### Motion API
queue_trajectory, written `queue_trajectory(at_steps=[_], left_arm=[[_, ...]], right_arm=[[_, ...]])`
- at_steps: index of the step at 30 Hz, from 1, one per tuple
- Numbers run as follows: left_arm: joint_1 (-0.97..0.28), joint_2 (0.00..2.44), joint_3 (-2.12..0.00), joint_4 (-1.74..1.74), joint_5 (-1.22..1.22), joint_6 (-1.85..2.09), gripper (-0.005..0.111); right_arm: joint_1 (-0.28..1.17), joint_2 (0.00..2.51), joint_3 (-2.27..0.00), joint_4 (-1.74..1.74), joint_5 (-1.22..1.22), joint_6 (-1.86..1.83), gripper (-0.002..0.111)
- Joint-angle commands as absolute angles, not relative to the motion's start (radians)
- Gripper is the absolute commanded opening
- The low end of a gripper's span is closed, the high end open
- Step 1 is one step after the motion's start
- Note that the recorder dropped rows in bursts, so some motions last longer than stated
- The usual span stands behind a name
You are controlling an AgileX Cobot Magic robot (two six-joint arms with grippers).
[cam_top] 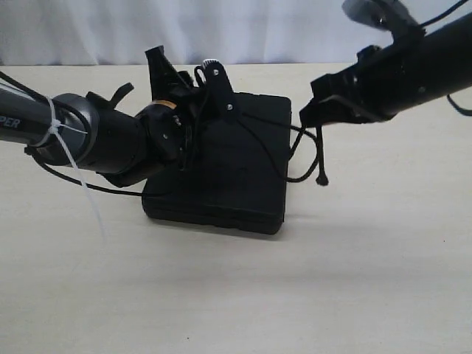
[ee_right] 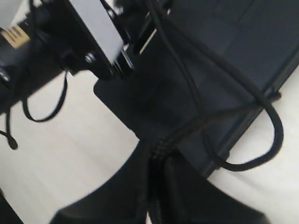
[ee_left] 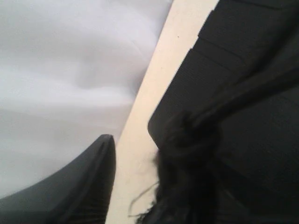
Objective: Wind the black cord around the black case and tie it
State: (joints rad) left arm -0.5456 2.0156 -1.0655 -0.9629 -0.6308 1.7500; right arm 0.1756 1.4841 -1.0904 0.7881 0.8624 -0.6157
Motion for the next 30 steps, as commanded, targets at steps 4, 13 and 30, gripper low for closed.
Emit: queue_trajectory(at_steps=[4,13,30], left_arm=[[-0.553,1.924,-1.071,-1.231,-0.626,1.838,0.050],[-0.318,1.836,-1.071,-1.556,-0.330,1.863,0.050],[-0.175,1.869,-1.097,-1.609,0.588,1.792,0.014]], right_arm=[[0.168,1.441,-1.243,0.802,0.842,-0.603,0.004],[0.001,1.441,-1.337,0.799,0.870,-0.579,0.004],[-0.067,1.510,-1.334,0.775,0.861,-0.590,0.004]])
